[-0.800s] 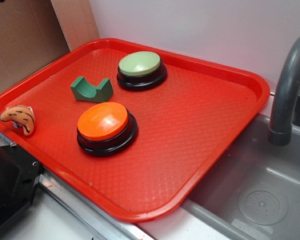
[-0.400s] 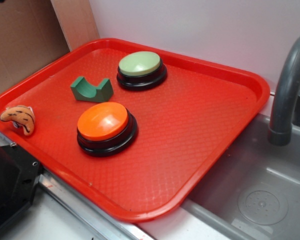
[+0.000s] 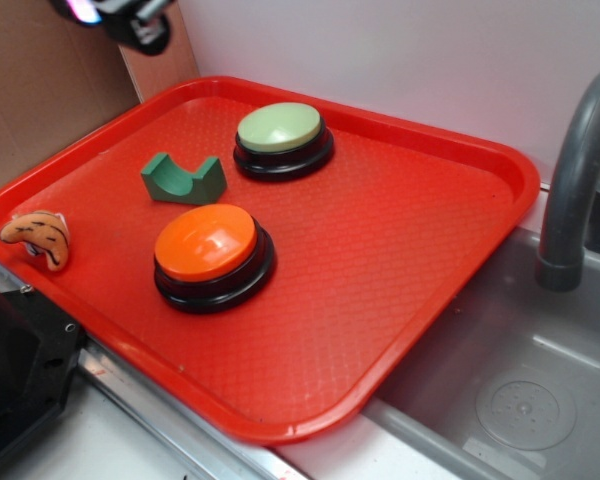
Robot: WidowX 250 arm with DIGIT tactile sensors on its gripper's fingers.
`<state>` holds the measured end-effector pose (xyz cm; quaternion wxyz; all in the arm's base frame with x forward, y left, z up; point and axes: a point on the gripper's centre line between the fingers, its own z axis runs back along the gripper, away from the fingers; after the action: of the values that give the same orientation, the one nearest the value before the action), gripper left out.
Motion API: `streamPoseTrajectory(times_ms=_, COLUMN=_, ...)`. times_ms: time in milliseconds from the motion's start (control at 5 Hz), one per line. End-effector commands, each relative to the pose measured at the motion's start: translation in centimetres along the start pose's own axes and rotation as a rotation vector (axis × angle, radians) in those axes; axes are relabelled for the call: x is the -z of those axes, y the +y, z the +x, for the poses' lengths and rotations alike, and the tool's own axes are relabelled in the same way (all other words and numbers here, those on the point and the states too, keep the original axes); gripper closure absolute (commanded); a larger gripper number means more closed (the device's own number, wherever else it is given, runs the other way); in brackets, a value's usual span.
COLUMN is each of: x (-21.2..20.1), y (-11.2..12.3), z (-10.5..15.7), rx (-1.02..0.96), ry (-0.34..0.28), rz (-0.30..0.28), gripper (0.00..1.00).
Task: Push the green button.
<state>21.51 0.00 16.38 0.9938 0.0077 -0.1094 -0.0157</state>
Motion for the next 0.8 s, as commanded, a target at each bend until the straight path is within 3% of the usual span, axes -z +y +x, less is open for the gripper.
streamPoseTrajectory(times_ms=0, x=2.8, y=2.0, z=4.8, rx=-0.018, ry=-0.06, rz=-0.041, gripper=0.0)
streamPoseTrajectory(times_ms=400, x=2.8, y=2.0, z=4.8, rx=-0.018, ry=-0.06, rz=-0.041, gripper=0.0)
streamPoseTrajectory(times_ms=600, x=7.0, y=0.9, z=6.3, rx=0.102, ry=-0.093, rz=-0.076, gripper=0.0)
